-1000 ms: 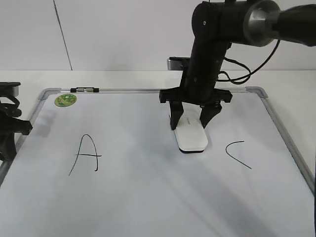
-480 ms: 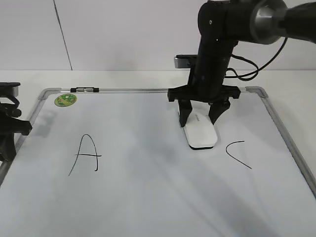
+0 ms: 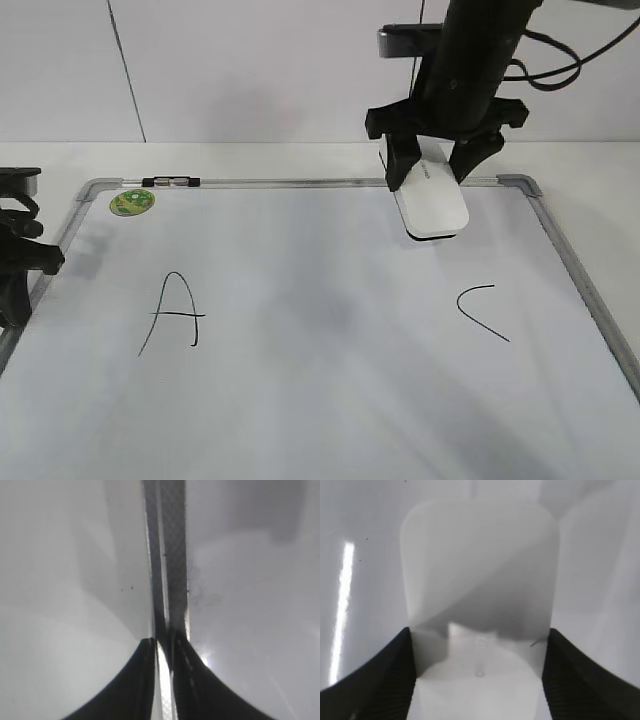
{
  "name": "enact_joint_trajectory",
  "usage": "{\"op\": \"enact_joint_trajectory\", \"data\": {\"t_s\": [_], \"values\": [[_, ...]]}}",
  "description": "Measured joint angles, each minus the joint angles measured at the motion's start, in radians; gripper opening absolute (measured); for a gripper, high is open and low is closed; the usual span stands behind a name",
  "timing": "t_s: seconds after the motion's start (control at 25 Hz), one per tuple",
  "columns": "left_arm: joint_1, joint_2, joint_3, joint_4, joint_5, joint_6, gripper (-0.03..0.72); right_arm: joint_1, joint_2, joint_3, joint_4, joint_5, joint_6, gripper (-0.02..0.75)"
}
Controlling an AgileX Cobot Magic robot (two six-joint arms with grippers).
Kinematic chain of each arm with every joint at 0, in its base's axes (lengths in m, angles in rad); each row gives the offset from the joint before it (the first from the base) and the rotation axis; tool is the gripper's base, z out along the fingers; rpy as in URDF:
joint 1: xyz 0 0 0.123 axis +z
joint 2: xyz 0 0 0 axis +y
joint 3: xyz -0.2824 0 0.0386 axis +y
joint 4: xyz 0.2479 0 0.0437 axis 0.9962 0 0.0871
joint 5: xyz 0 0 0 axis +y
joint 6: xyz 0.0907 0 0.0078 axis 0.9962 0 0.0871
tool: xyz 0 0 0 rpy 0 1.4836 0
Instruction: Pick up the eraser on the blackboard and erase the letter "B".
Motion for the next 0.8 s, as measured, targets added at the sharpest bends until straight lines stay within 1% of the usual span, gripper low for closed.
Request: {"op": "enact_joint_trajectory", "data": {"t_s": [0.2, 0.28, 0.6, 0.8], "values": [[0.000, 0.000, 0.000, 0.000, 0.001, 0.000, 0.099, -0.011, -0.098, 0.080, 0.000, -0.002, -0.006, 0.517], [0.000, 0.000, 0.000, 0.000, 0.001, 0.000, 0.099, -0.033, -0.134, 0.130, 0.004, -0.002, -0.011, 0.517], [0.000, 0.000, 0.000, 0.000, 0.004, 0.000, 0.102, -0.198, -0.262, 0.399, 0.017, -0.002, -0.056, 0.517], [0.000, 0.000, 0.000, 0.000, 0.004, 0.000, 0.108, -0.282, -0.294, 0.494, 0.042, -0.002, -0.109, 0.517]]}}
